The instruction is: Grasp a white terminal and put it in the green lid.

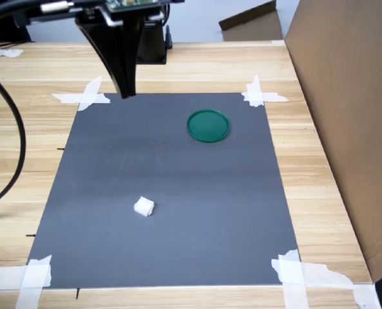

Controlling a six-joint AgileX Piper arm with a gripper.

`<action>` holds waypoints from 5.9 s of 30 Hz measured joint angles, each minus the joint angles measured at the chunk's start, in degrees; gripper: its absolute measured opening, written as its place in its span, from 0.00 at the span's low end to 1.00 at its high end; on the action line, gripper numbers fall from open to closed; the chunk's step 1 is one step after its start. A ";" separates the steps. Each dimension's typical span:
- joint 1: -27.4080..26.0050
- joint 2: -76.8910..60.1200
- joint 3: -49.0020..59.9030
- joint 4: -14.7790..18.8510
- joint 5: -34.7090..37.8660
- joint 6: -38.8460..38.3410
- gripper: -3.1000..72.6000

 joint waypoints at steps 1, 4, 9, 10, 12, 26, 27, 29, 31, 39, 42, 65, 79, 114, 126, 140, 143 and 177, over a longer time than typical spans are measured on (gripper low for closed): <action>0.00 0.07 0.00 -0.29 0.00 -0.78 0.00; 0.00 0.40 0.00 -1.33 0.00 -1.55 0.00; -0.01 0.79 0.00 -1.58 0.00 -1.67 0.00; -0.06 0.93 0.00 -1.58 0.00 -1.61 0.00; -0.06 1.30 0.00 -1.79 -0.05 -1.51 0.00; -4.13 7.28 0.00 -1.08 -0.21 -8.55 0.00; -4.49 7.31 0.00 -0.71 -0.21 -10.25 0.00; -6.41 7.38 1.09 1.05 -0.27 -18.57 0.00; -6.91 7.38 4.45 1.00 -0.47 -24.58 0.00; -6.85 7.38 8.11 1.33 -0.67 -26.84 0.07; -6.85 7.38 8.16 1.60 -0.72 -26.73 0.26; -3.42 8.11 8.17 2.42 -0.85 -16.41 0.96; -3.42 11.39 8.28 -0.74 -1.63 -33.27 0.95; 0.71 18.46 17.31 -5.15 -15.76 -29.13 0.95; 0.71 21.07 16.29 -5.91 -16.35 -29.13 0.95; 0.60 22.30 14.96 -5.97 -16.42 -29.13 0.95; 0.60 22.62 14.96 -5.78 -16.35 -29.13 0.95; 0.60 12.21 17.50 -2.06 -14.85 -24.00 0.40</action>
